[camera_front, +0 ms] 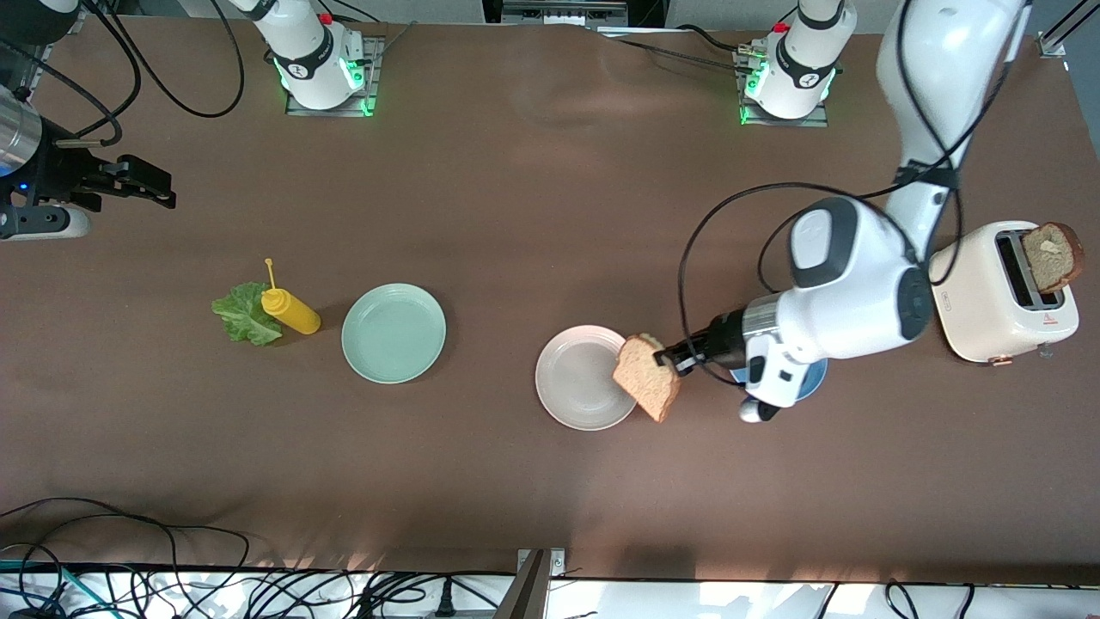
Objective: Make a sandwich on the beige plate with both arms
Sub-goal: 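Carry the bread slice over the beige plate with the left gripper, then lower the bread onto the beige plate and open the left gripper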
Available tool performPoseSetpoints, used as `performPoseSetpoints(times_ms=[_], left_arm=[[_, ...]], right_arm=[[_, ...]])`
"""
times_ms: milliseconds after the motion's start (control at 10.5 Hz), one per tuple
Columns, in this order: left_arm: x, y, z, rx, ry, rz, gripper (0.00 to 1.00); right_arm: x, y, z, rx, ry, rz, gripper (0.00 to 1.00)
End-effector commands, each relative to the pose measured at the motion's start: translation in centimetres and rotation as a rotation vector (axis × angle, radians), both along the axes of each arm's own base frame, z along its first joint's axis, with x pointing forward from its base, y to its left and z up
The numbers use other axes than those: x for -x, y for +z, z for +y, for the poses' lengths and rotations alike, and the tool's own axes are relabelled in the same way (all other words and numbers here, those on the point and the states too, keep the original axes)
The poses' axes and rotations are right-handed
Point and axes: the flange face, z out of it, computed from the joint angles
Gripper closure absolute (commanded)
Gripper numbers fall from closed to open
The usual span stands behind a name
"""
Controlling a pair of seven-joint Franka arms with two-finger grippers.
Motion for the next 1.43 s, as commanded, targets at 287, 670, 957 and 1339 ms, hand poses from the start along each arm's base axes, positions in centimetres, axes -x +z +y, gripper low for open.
performPoseSetpoints(times_ms=[287,670,957,1339], left_arm=[[0.3,-4.0,-5.6,0.085,0.087,-0.035,1.0],[1.2,-6.3,-7.7,0.073,0.058,-0.034,1.0],[1.4,-7.0,-8.0,0.067,0.05,-0.034,1.0],[1.6,-8.2,-8.3,0.059,0.041,-0.022,1.0]], right_arm=[[0.1,0.6,-0.2,0.011,0.007,0.006,0.0],[0.1,0.6,-0.2,0.011,0.007,0.006,0.0],[0.1,0.6,-0.2,0.01,0.006,0.006,0.0],[0.1,0.6,-0.2,0.009,0.007,0.006,0.0]])
